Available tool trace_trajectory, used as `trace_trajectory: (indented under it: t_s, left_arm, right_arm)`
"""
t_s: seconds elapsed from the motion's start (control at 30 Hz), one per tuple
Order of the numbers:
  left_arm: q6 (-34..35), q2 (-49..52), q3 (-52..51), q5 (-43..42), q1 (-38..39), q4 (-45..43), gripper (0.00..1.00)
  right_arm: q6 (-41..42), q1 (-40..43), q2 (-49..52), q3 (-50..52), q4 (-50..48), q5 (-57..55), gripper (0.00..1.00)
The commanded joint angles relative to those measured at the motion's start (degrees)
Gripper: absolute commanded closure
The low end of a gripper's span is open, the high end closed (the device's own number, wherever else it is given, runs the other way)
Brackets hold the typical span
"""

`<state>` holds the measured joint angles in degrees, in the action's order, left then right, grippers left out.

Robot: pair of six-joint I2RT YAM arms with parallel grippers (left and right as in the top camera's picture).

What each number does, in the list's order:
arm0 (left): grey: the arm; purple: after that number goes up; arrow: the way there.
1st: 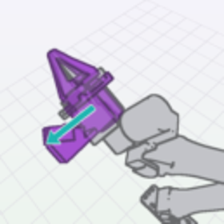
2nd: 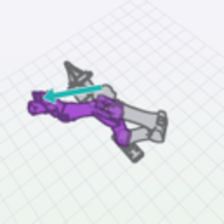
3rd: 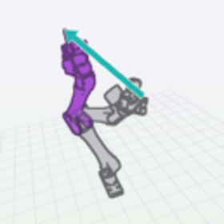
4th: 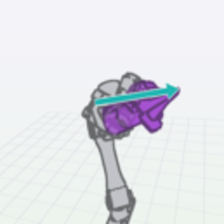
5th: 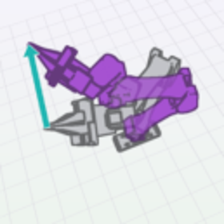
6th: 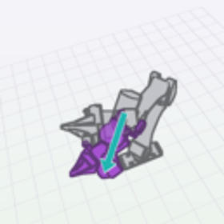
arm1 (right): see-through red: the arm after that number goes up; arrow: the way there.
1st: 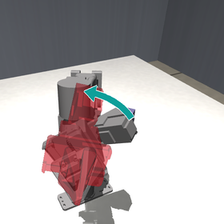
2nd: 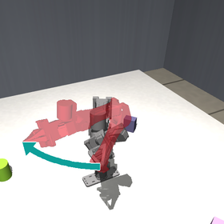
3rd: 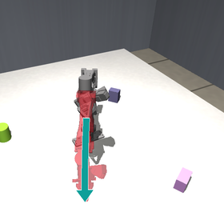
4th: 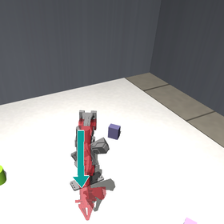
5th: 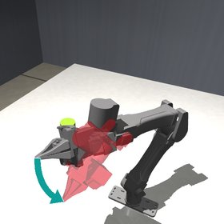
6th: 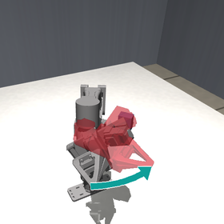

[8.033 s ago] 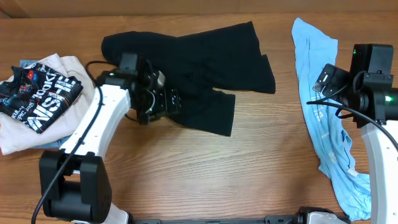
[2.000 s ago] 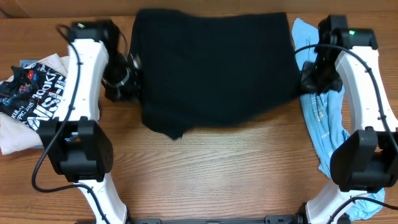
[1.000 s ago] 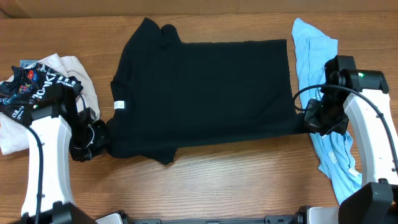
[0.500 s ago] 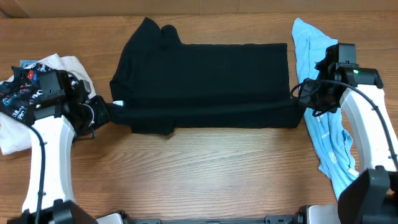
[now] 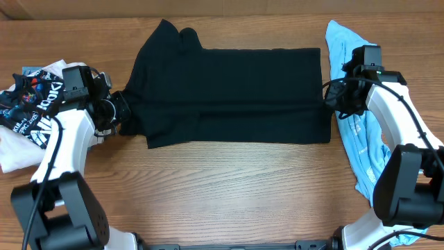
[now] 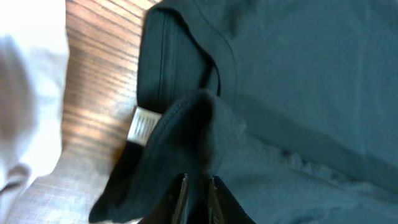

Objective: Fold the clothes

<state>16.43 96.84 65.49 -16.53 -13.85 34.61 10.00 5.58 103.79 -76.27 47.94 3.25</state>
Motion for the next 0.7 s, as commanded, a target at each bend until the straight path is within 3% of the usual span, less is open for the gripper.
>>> trace_trajectory:
  t_s: [0.0,0.33,0.5,0.6,0.67]
  left_arm:
    - [1.5,3.2,-0.1,0.0,0.1,-2.4,0.82]
    - [2.1,5.0,-0.1,-1.6,0.8,-7.9,0.75]
    - [2.1,5.0,-0.1,-6.4,0.8,-8.8,0.73]
    - [1.9,5.0,-0.1,-6.9,1.4,-7.7,0.57]
    - [1.4,5.0,-0.1,-5.5,1.6,-6.5,0.56]
  right_arm:
    - [-0.4,0.2,0.1,0.0,-2.2,-0.1,0.96]
    - [-0.4,0.1,0.4,0.1,-4.7,-0.1,0.96]
    - [-0.4,0.1,2.4,0.1,-4.5,1.4,0.96]
    - [-0.4,0.1,2.8,0.1,-5.1,1.6,0.96]
    - [-0.4,0.1,2.8,0.1,-5.2,1.6,0.96]
